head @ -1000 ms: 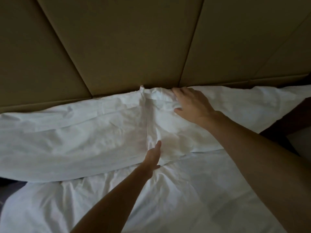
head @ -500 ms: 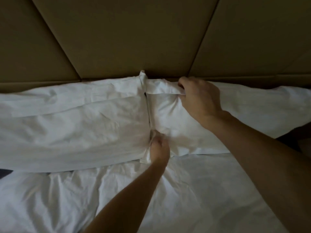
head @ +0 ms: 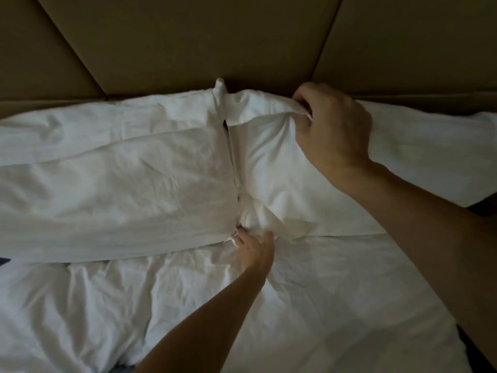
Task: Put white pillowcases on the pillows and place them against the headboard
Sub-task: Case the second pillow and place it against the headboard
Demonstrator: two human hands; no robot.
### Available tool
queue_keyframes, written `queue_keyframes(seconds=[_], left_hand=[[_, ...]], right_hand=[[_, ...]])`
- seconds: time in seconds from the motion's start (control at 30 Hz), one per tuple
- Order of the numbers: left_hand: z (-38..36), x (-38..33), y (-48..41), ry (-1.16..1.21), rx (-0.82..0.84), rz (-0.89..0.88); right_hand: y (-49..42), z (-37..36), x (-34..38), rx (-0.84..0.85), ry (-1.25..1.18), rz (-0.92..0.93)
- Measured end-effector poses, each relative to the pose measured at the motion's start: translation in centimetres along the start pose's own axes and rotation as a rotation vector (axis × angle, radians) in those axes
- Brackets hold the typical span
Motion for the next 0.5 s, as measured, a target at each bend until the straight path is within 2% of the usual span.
queue_keyframes(seconds=[0.1,0.17,0.27,0.47,0.5], left_hand=[[-1.7,-1.8,-1.1,0.196,0.169,0.022],[-1.6,-2.9,-2.7,0.231,0.197,0.034],[0.5,-3.3,-4.4,0.158,0.217,0.042],[0.6,-3.2,-0.9,-0.041,0.263,-0.082],[0.9,-3.6,-1.3,-0.049,0.259,-0.058]], right_hand=[[-1.1,0.8,0.6,-0.035,-0.032,-0.035],[-1.2,0.9,0.6,-0.039,-0.024,-0.024],[-1.5,0.5,0.5,0.038,0.022,-0.006],[-1.9,0.1,0.5,0.106,0.113,-0.019],[-1.7,-0.2,0.3,0.138,0.121,-0.009]])
Point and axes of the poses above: each hand's wrist, its own y-axis away from the middle knuckle, its own z-axis out of the back of the hand, x = y × z, the point moved 3 cm from there along -y, towards the middle knuckle, and after that the axes turned 3 degrees about x, right-handed, at the moved point
